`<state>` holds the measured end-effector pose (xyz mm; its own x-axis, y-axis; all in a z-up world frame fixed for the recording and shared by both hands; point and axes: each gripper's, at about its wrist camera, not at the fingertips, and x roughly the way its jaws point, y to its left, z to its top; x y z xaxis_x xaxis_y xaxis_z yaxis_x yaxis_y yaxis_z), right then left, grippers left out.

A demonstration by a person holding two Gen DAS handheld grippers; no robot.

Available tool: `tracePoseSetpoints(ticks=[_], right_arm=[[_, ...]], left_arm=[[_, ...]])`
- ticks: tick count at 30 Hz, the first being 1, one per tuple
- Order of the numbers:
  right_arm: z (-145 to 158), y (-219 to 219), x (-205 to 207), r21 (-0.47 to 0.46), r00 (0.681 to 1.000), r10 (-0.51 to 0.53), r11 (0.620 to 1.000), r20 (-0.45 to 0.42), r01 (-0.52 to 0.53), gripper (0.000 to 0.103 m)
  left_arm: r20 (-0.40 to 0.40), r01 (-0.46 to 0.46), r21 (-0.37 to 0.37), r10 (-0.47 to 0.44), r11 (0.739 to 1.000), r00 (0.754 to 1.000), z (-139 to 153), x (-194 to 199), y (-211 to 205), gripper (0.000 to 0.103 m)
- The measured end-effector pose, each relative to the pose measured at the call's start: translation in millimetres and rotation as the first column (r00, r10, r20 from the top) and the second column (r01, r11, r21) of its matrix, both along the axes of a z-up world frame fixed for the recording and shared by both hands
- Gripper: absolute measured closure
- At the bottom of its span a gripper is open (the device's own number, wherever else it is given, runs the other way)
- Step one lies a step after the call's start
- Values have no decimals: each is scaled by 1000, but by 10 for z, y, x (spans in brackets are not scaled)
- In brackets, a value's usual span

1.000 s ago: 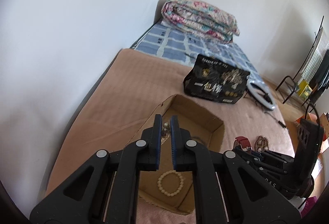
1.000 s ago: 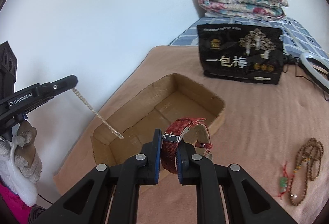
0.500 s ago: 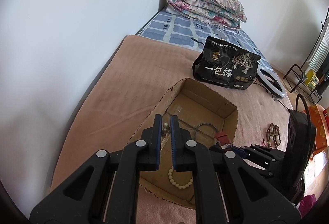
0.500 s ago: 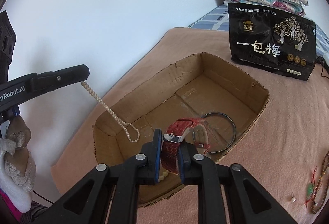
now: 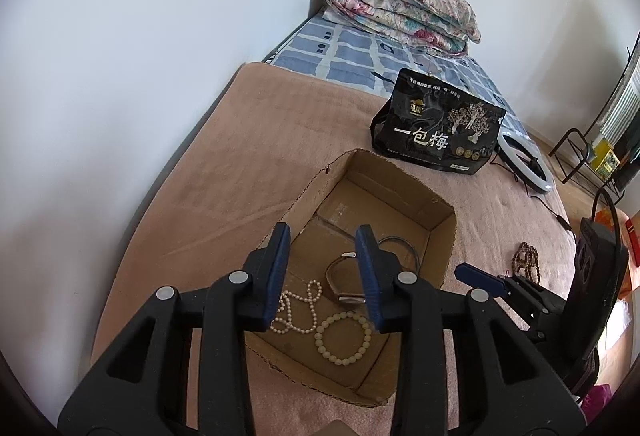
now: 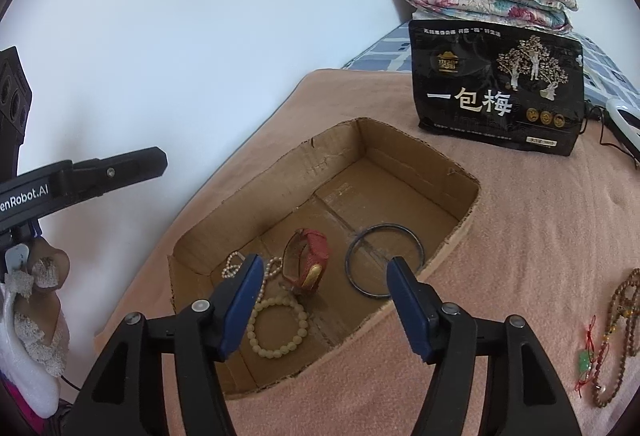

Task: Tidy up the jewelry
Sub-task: 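Open the right gripper releasing the watch while the left gripper releases the necklace, then move both open grippers toward the wooden bead necklace and small pearl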

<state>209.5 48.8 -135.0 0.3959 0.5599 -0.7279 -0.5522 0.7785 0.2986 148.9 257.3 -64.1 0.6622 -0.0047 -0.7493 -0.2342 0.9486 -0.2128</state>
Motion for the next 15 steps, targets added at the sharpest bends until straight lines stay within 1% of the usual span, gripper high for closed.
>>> tracePoseSetpoints(ticks=[3,7,12,14,15], right_arm=[[38,-76,-16,-8,1000,-13,1000,10,13,33],[100,-191,-67,-18,999,-34,999,32,35,27],[153,-360,-89,-47,995,-75,996,60,78,19],[172,-445,-95,-63,992,-100,992,72,105,12],[181,-490,-95,-71,990,-114,990,78,119,12]], left_arm=[[5,0,-1,0,1000,1000,21,4,-35,69],[24,-3,9,2,1000,1000,68,-12,-95,69],[48,5,-4,-4,1000,999,116,2,-161,69],[55,8,-10,-7,1000,998,122,10,-207,69],[59,14,-12,-14,1000,998,123,18,-244,69]])
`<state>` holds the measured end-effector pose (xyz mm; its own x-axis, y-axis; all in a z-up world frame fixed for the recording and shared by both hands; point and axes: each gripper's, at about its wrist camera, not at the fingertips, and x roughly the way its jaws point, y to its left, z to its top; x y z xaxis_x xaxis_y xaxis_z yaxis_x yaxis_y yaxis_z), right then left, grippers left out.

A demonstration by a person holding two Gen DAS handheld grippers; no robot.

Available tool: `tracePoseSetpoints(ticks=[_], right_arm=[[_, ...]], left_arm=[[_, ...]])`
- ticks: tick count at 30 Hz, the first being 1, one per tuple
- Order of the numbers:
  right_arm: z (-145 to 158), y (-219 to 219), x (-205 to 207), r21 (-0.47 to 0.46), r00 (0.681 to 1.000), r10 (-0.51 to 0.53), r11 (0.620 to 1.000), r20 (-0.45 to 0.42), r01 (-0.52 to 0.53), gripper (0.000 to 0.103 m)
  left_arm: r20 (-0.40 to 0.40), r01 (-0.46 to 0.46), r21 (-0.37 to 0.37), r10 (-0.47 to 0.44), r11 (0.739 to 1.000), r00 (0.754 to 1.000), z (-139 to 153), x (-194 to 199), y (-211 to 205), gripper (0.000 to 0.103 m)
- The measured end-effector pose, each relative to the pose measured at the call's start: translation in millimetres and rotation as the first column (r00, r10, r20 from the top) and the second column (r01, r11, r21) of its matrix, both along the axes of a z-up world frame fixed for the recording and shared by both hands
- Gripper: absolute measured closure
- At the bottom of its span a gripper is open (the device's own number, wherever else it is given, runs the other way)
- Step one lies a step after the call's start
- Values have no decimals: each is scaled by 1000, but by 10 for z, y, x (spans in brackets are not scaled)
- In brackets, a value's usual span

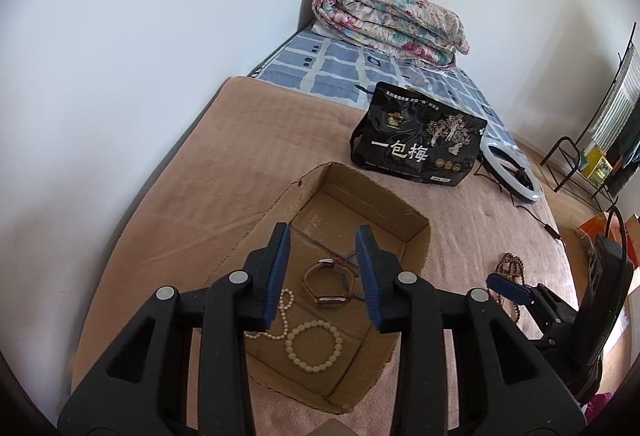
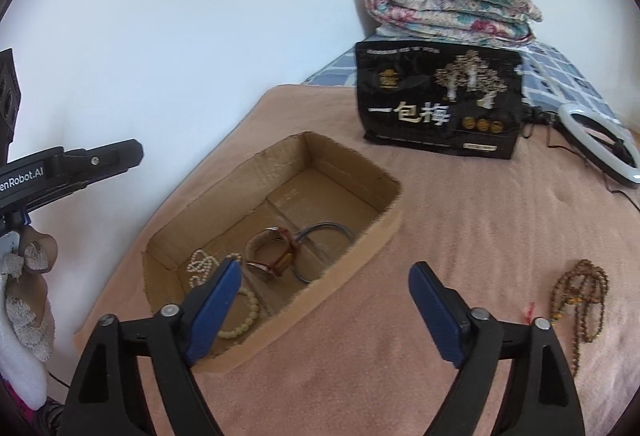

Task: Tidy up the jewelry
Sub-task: 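Move both open grippers toward the wooden bead necklace and small pearl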

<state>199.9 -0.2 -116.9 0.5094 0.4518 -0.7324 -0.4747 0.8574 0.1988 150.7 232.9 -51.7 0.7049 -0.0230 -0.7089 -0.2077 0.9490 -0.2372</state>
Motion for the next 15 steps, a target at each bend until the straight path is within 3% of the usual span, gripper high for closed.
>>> tracePoseSetpoints(ticks=[7,15], right_arm=[[91,-483,84,-30,993,-118,993,-4,117,12],[275,-1193,125,-64,955,-289,954,65,293,11]], left_arm=[[16,89,41,-90,995,996,27,48,-358,69],[23,158,16,-159,987,987,38,63,-627,69]])
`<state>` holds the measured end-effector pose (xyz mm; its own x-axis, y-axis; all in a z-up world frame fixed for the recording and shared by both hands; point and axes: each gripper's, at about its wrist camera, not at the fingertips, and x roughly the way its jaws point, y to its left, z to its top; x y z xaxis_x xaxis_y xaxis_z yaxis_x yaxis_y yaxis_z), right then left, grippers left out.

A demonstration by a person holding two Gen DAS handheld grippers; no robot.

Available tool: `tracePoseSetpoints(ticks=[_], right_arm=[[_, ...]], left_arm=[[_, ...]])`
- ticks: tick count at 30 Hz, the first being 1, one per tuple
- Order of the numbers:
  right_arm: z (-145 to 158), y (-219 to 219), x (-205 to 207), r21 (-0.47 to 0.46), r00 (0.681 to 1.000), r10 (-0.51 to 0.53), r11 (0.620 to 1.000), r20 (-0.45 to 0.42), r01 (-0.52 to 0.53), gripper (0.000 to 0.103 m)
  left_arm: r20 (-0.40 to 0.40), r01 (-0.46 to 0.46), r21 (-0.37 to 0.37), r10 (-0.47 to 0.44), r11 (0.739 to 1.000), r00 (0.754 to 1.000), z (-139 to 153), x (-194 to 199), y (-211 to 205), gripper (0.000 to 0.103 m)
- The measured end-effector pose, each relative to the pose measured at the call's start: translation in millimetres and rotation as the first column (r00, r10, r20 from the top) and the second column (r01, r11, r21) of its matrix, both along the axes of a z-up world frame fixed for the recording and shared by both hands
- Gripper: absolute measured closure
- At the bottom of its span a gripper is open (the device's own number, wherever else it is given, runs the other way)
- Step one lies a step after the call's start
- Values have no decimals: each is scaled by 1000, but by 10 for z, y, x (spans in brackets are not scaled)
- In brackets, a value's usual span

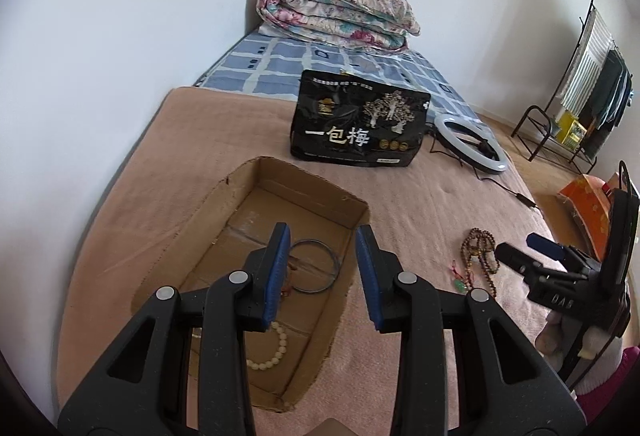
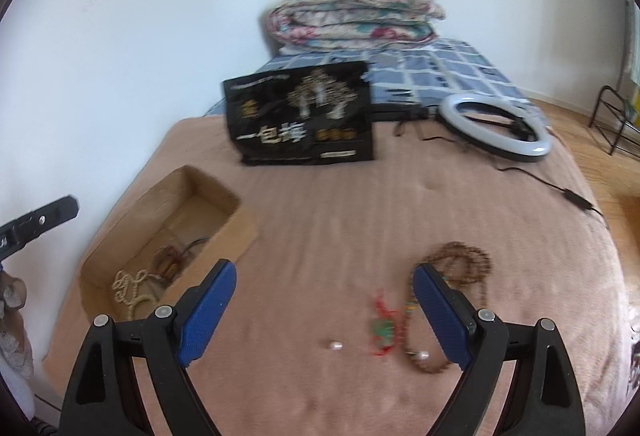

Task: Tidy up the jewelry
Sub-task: 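Move both open grippers toward the wooden bead necklace and small pearl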

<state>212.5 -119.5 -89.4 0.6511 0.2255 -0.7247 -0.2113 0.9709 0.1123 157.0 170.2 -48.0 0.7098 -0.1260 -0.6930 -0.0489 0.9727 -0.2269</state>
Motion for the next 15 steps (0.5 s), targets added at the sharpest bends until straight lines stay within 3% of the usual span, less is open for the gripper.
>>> tracePoseSetpoints(ticks=[4,6,15], right_arm=[[112,-311,0,-22,993,-102,994,51,104,0],[156,-443,0,-21,988,-138,990,71,140,0],[72,-926,164,11,975,-222,975,-3,222,0]], left_arm=[[-14,33,-13,-33,999,999,-41,-4,-124,69],[-19,62,-1,-62,998,998,-71,-1,-237,69],[-66,211,-5,-211,978,975,-308,-10,-754,69]])
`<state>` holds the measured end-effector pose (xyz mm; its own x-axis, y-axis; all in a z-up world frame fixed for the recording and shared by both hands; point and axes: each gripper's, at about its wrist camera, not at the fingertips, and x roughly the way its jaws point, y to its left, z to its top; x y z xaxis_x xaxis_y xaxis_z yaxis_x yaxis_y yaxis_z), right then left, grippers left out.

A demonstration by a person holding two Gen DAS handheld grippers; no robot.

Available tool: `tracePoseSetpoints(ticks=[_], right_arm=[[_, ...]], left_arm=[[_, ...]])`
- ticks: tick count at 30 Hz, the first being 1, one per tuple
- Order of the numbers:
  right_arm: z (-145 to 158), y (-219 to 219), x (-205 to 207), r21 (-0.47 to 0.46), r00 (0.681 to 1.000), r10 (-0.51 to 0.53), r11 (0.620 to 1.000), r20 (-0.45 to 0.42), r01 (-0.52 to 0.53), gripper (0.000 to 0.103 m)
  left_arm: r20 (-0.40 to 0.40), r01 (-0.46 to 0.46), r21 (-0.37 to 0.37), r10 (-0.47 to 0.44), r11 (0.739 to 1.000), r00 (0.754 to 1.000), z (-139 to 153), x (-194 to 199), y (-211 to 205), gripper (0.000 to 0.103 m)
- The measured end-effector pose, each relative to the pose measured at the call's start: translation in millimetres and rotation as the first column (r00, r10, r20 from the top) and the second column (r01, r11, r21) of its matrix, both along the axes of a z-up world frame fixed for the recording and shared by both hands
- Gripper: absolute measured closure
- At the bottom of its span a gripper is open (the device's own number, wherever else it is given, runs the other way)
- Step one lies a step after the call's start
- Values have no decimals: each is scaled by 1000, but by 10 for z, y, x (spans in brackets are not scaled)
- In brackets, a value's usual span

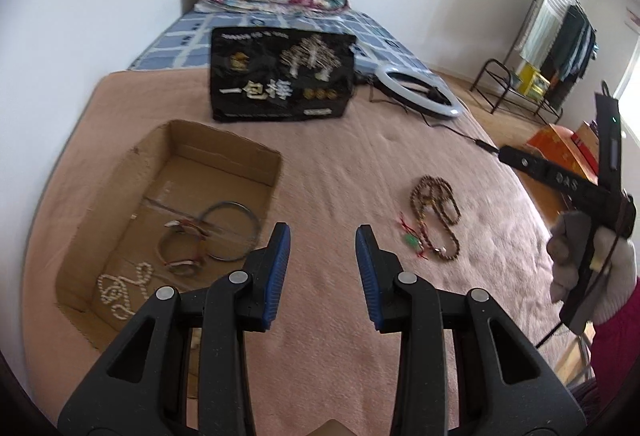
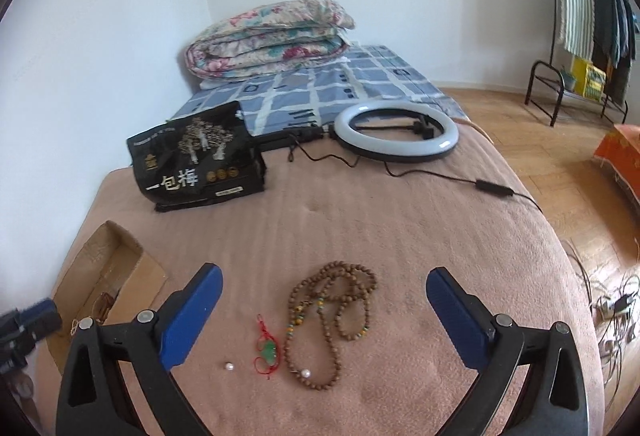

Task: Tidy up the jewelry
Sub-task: 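Move both open grippers toward the wooden bead necklace and small pearl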

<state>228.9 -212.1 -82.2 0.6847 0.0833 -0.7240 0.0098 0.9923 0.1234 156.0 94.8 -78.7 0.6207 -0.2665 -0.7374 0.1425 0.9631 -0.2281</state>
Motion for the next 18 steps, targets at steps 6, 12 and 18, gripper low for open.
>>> tracePoseSetpoints(ticks=[6,12,18], right_arm=[[-224,-230,133,22,995,-41,999,-90,43,0],[-555,-324,280,76,977,-50,995,-205,67,0],[-928,-278,432,103,949,-16,993,-314,51,0]], left_arm=[[-51,83,-39,-85,996,995,-225,46,-324,69],[-94,157,-61,-162,986,982,-460,73,-613,69],[-127,203,-49,-208,978,970,-725,112,-791,69]])
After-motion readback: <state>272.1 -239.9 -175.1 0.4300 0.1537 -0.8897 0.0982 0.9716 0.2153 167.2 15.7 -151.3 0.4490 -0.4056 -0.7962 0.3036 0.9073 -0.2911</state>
